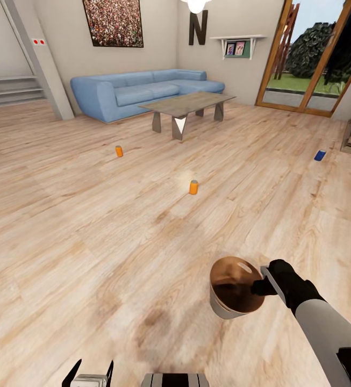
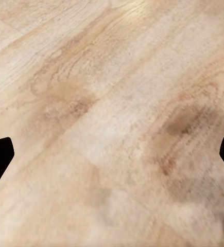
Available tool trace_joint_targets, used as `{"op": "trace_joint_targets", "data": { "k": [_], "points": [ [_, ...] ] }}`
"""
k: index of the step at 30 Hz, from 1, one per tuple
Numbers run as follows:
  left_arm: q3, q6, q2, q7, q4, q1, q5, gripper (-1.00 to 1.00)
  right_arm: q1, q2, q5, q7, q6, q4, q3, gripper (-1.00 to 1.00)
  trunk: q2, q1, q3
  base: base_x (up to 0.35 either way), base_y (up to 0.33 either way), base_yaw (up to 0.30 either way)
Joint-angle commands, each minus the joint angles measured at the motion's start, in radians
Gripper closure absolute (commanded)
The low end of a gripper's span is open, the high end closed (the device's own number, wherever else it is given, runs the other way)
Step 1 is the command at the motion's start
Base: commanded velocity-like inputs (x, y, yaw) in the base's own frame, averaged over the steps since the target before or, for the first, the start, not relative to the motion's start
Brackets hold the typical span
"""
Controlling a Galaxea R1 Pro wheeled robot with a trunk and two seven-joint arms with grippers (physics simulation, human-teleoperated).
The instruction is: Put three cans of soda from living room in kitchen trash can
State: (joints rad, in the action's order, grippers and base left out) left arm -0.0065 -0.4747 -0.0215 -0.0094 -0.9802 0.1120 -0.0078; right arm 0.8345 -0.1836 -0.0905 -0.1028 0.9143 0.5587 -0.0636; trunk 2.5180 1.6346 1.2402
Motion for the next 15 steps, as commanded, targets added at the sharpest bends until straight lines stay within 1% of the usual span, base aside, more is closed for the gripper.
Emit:
{"op": "trace_joint_targets", "data": {
  "k": [1,9,15],
  "points": [
    [0.000,0.000,0.000,0.000,0.000,0.000,0.000,-1.00,0.000,0.000,0.000,0.000,0.000,0.000,0.000,-1.00,0.000,0.000,0.000,0.000,-0.012,0.000],
    [0.000,-0.001,0.000,0.000,-0.001,0.000,0.000,-1.00,0.000,0.001,0.000,0.000,0.000,0.000,-0.002,-1.00,0.000,0.000,0.000,0.000,-0.005,0.000],
    [0.002,0.001,0.000,-0.003,0.000,0.000,0.000,-1.00,0.000,0.001,0.001,0.000,0.000,0.000,-0.014,-1.00,0.001,0.003,0.023,0.000,0.000,0.000]
  ]
}}
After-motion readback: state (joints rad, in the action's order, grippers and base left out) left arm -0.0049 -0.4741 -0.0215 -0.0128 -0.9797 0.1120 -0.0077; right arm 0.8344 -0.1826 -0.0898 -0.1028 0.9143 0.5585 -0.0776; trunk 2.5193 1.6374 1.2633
